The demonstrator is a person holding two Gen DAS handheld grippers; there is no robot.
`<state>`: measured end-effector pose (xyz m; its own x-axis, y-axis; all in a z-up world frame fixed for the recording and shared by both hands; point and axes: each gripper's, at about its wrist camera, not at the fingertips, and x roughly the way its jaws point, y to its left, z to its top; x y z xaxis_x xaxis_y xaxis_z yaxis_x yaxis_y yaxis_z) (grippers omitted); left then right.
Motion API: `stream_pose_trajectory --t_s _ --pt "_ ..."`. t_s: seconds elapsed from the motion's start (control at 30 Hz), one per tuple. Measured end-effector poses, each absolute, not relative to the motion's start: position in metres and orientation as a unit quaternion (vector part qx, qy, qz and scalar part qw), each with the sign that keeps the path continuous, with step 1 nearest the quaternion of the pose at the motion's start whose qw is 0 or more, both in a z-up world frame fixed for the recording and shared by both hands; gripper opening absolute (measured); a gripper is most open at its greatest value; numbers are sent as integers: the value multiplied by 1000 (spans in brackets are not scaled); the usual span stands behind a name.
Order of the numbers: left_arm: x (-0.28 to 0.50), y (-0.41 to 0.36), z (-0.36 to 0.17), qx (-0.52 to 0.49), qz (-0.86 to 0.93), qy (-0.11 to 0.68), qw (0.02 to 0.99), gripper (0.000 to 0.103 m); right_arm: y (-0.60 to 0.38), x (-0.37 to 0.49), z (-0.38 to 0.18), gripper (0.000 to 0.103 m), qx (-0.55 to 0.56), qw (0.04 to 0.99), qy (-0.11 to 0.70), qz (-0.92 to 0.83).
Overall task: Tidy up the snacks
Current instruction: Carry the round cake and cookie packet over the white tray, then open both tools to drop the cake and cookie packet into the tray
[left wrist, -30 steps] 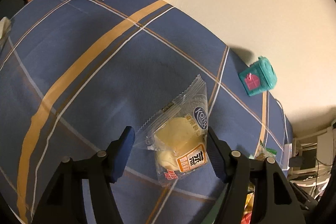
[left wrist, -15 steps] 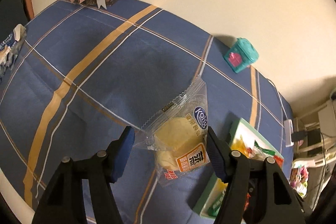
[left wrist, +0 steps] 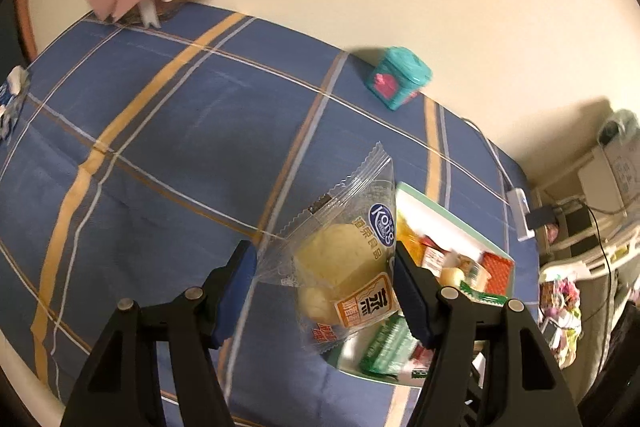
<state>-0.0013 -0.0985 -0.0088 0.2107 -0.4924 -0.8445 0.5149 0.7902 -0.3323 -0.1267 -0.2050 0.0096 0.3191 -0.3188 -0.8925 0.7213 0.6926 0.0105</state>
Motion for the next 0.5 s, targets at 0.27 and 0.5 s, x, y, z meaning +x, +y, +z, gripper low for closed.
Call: stream_pose_trajectory --t_s 0.27,0.5 --pt "-39 -142 -25 67 -366 555 744 69 -253 -167 -11 53 263 748 492 -360" --pt "-65 -171 -52 122 -380 573 716 69 -276 -188 -38 53 307 719 506 -364"
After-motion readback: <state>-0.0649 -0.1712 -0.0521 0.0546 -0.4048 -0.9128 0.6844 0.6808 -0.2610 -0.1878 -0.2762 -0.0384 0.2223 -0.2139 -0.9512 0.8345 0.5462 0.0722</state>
